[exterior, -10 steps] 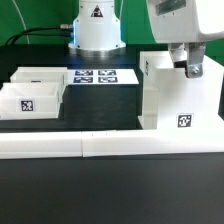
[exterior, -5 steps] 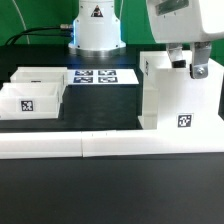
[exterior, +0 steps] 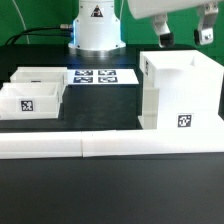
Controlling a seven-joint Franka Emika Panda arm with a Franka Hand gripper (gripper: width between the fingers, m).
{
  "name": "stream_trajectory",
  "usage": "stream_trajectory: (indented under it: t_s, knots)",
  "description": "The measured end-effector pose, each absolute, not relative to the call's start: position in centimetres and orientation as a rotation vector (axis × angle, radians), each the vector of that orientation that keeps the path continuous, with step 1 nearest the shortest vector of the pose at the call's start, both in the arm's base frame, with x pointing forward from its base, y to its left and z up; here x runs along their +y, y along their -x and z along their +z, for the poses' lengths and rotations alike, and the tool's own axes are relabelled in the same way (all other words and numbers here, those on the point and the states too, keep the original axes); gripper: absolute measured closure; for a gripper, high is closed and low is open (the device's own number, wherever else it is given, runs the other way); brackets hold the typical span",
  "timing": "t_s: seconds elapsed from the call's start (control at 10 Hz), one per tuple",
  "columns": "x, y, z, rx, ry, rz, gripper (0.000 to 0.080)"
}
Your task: Assemble drawer
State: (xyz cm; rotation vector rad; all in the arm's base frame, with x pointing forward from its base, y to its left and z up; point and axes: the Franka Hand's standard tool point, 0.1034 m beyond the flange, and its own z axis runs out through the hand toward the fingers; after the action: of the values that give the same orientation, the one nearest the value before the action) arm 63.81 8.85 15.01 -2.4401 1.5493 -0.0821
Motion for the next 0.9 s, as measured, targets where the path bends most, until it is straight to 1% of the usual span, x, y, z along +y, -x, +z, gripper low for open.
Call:
stream_trajectory:
  t_s: [0.3, 0.4, 0.6, 0.7, 0.9]
  knots:
    - [8.7, -63.6, 14.8, 1.457, 2.513, -0.082, 0.0151]
    - [8.0, -62.8, 14.6, 1.150, 2.724, -0.047, 0.0151]
    - [6.2, -62.0, 14.9, 0.729, 2.885, 0.001, 0.0151]
    - [5.4, -61.7, 14.8, 0.603, 2.915, 0.013, 0.0151]
    - [5.5, -61.7, 14.7, 0.415, 2.948, -0.004, 0.0151]
